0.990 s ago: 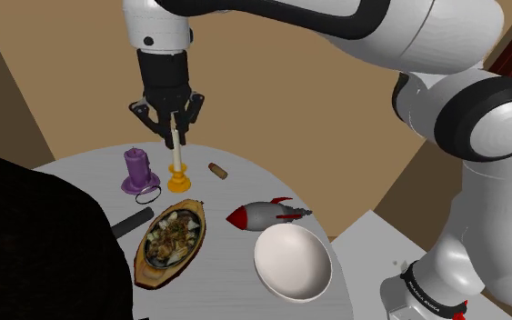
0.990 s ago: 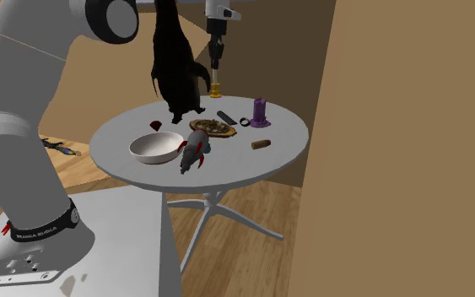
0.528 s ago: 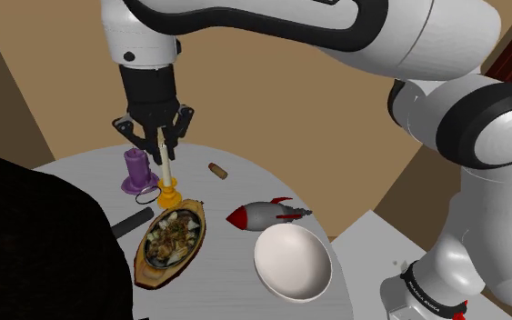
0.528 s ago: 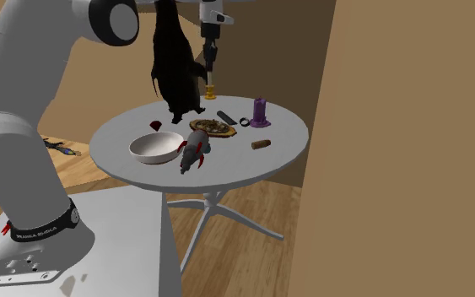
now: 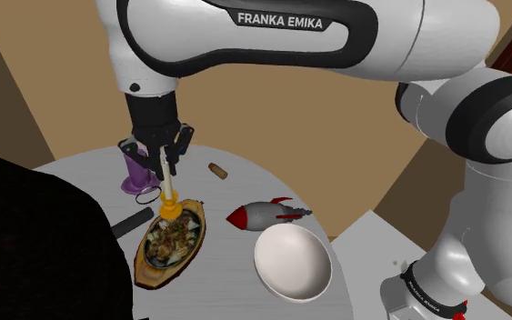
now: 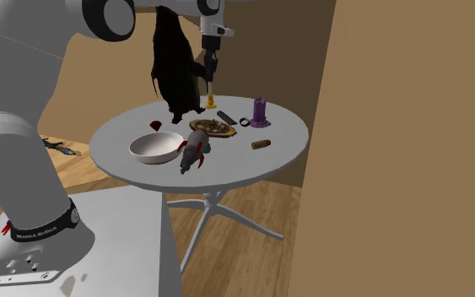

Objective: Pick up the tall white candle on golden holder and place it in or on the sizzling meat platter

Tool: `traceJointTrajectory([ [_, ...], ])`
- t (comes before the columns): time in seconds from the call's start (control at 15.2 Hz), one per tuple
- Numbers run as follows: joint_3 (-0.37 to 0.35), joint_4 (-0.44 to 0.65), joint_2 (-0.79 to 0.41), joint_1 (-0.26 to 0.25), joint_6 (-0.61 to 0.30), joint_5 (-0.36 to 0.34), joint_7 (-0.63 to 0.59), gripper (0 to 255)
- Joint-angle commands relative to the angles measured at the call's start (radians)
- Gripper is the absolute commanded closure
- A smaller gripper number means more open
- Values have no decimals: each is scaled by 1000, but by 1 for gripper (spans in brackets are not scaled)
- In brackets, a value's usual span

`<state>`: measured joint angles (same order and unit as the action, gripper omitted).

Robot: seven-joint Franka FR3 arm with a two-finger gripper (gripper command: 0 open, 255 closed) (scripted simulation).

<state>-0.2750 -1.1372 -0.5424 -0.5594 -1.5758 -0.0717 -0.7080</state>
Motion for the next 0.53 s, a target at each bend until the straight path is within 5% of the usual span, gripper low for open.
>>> traceJointTrajectory([
  [0.0,0,-41,7,3,-34,1,0,255],
  [0.46,1,-144,12,12,-131,2,2,255],
])
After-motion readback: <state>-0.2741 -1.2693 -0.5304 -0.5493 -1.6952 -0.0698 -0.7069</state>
